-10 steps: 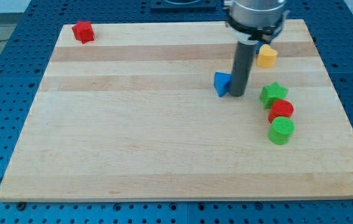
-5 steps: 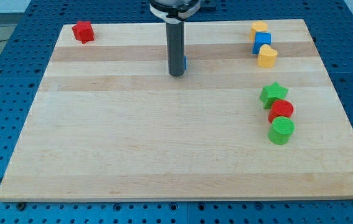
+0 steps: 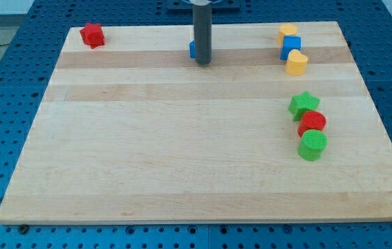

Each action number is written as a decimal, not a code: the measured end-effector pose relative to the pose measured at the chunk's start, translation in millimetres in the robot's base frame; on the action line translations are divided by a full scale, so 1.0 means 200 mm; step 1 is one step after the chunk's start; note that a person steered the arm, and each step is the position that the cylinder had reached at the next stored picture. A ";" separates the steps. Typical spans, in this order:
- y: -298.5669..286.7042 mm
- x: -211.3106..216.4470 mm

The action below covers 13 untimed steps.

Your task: Move the blue triangle to the top center of the board

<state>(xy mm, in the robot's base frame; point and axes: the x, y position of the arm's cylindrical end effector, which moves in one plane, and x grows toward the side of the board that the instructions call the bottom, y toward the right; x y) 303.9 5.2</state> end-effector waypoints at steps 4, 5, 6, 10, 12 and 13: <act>-0.02 -0.19; -0.11 -0.20; -0.15 -0.16; -0.31 -0.20; -0.30 -0.15; -0.18 0.00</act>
